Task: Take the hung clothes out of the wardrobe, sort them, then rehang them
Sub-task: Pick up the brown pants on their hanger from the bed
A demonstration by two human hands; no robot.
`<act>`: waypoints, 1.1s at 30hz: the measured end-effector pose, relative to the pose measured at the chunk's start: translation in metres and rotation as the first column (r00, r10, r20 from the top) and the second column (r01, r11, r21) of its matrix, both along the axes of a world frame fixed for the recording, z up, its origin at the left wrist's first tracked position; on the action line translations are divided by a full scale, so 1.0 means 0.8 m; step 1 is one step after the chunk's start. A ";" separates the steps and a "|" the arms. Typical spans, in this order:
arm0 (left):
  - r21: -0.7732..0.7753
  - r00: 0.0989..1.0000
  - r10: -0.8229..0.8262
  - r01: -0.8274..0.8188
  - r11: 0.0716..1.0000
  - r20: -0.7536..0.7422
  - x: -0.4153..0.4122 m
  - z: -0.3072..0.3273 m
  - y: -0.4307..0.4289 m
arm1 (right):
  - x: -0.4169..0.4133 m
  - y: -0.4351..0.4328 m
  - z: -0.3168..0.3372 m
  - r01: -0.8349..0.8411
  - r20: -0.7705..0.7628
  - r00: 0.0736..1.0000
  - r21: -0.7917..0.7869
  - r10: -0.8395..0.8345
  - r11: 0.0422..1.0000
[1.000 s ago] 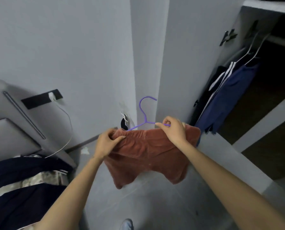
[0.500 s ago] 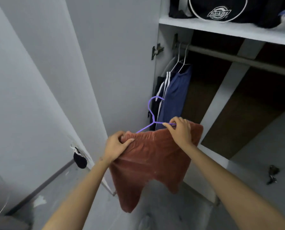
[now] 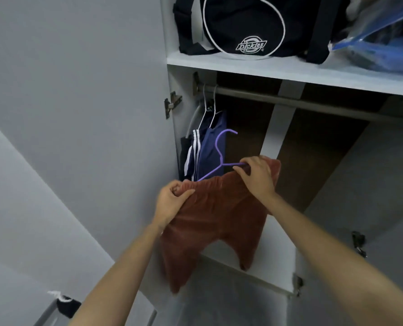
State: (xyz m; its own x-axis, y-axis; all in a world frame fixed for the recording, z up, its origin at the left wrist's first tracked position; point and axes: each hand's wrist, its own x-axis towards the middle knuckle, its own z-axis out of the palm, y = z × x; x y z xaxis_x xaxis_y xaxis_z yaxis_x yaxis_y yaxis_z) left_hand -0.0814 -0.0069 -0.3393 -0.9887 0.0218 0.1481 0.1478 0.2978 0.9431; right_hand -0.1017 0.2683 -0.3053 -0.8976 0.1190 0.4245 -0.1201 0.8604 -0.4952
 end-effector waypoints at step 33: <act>0.208 0.984 0.116 -0.142 0.968 0.134 -0.234 0.049 0.197 | -0.140 0.118 -0.017 -0.107 0.262 0.960 0.003 0.102 0.994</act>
